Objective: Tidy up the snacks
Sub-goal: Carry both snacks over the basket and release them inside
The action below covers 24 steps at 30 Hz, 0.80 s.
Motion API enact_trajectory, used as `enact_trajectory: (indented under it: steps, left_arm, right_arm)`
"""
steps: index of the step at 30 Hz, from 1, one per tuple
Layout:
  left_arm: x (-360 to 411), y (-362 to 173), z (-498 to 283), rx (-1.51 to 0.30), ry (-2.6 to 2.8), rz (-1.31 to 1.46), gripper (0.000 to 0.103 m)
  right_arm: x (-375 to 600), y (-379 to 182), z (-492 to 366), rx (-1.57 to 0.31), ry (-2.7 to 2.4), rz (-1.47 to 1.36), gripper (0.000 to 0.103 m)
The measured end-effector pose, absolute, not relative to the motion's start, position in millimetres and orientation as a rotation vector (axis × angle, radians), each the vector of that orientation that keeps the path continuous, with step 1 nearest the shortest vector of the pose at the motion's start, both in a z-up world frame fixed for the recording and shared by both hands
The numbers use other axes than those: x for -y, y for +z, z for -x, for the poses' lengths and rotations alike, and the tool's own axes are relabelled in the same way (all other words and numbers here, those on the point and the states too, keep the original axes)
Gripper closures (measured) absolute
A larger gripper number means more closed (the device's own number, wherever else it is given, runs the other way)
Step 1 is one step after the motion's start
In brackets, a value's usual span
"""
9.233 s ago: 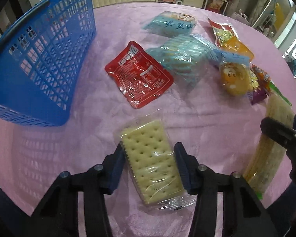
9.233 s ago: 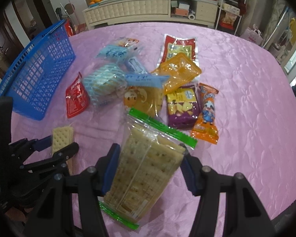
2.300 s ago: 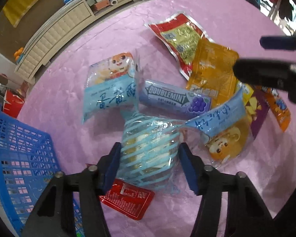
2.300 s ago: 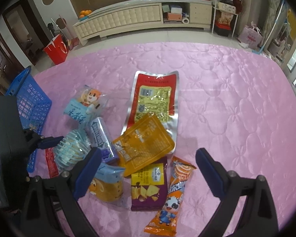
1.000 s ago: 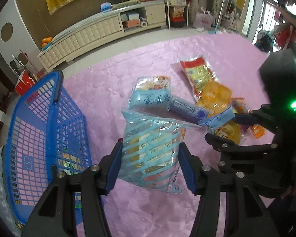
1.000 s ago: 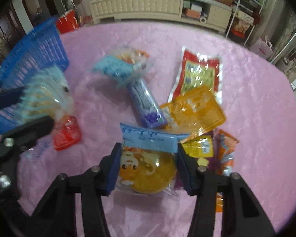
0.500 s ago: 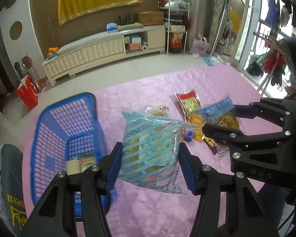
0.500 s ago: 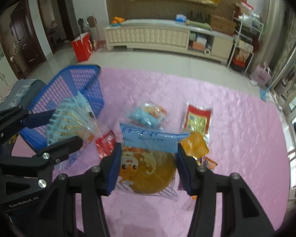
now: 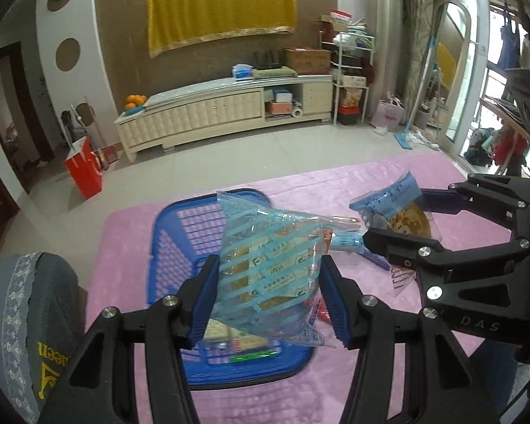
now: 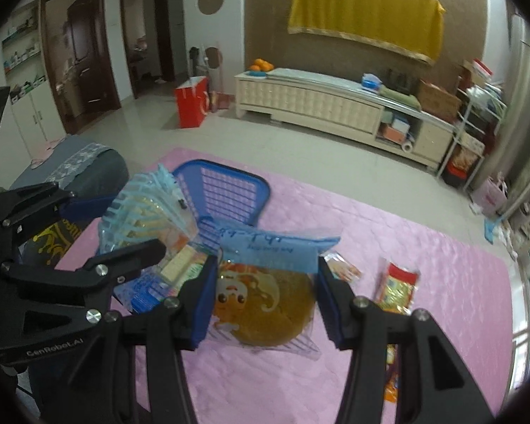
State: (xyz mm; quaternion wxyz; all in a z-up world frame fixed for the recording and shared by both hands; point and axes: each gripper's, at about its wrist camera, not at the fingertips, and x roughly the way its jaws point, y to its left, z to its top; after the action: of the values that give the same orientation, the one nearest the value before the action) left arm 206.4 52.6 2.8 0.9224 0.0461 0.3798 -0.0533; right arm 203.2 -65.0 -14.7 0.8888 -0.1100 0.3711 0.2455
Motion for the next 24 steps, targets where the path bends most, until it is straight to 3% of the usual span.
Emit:
enact_trajectory:
  steps: [11, 24]
  left_arm:
    - [-113.8, -5.2, -222.2, -0.804, -0.037, -0.064, 0.050]
    - [-149.6, -55.0, -274.2, -0.919, -0.023, -0.003, 0.049]
  right_arm:
    - [1.9, -25.0, -224.4, -0.781, 0.598, 0.276, 0.046]
    - [-35.1, -64.4, -269.3, -0.860, 0.626, 0.278, 0.046]
